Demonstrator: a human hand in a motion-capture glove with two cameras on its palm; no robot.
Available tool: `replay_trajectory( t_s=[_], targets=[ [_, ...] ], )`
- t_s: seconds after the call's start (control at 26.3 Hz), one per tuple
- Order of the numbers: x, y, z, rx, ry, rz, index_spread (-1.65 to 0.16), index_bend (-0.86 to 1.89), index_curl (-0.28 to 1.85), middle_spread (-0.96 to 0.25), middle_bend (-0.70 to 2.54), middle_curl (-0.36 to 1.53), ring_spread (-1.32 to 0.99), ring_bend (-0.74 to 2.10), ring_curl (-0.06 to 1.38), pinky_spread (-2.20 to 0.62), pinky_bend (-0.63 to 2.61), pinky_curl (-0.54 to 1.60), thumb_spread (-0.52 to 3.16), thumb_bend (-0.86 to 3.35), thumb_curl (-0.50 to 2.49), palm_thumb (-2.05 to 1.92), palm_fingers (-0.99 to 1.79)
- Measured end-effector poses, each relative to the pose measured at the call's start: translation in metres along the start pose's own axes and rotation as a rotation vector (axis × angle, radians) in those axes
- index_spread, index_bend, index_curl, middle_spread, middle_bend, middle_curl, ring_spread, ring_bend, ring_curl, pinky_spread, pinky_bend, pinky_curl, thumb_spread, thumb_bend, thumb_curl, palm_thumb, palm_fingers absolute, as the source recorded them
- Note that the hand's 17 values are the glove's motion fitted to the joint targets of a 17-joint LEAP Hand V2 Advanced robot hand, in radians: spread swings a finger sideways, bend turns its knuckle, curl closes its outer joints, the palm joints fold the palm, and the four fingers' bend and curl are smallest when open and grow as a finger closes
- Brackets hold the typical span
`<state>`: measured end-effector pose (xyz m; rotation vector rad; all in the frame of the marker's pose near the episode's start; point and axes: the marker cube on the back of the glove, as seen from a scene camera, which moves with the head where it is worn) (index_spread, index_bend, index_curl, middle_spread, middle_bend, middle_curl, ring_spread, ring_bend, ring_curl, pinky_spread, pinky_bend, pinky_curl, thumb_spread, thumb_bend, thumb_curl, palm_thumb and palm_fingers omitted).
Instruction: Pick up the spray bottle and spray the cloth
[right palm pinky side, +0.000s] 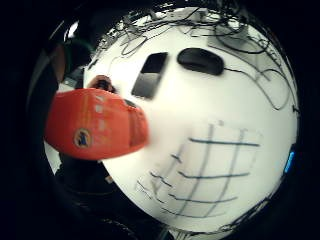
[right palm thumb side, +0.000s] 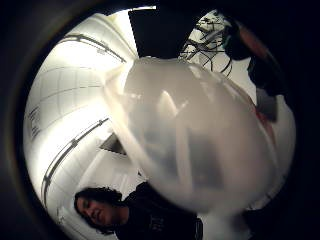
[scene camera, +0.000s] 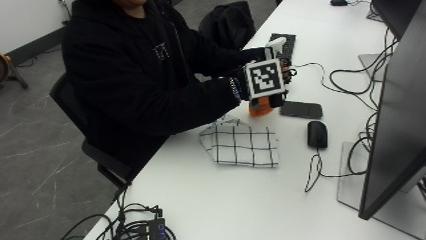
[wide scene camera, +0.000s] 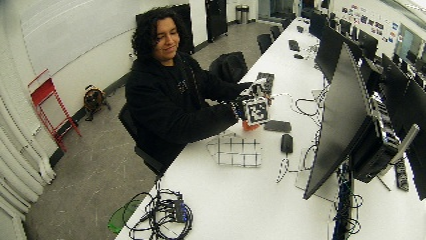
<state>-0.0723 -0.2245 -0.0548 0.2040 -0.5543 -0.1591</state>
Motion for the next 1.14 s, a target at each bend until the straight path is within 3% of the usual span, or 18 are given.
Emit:
replay_trajectory(
  t_s=[0.15, 0.42, 0.68, 0.84, 1.14],
  targets=[
    [0.005, 0.023, -0.023, 0.038, 0.281, 0.035, -0.34, 0.05, 0.45, -0.15, 0.33, 0.45, -0.16, 0.57, 0.44, 0.02, 0.41, 0.40, 0.77, -0.06, 0.71, 0.70, 0.53],
    [-0.007, 0.074, -0.038, -0.068, 0.570, 0.084, -0.38, 0.10, 0.36, -0.13, 0.22, 0.40, -0.14, 0.47, 0.39, 0.13, 0.42, 0.38, 0.93, -0.06, 0.61, 0.57, 0.34],
    [-0.019, 0.119, -0.042, -0.155, 0.702, 0.074, -0.40, 0.11, 0.32, -0.12, 0.19, 0.38, -0.13, 0.43, 0.35, 0.18, 0.41, 0.36, 1.00, -0.07, 0.51, 0.45, 0.29],
    [-0.015, 0.120, -0.041, -0.113, 0.762, 0.096, -0.40, 0.12, 0.30, -0.13, 0.19, 0.37, -0.12, 0.42, 0.34, 0.18, 0.41, 0.36, 1.03, -0.04, 0.48, 0.42, 0.29],
    [-0.013, 0.166, -0.030, -0.154, 0.733, 0.091, -0.41, 0.17, 0.30, -0.12, 0.18, 0.36, -0.13, 0.39, 0.33, 0.19, 0.38, 0.35, 1.10, -0.01, 0.44, 0.48, 0.32]
  ],
)
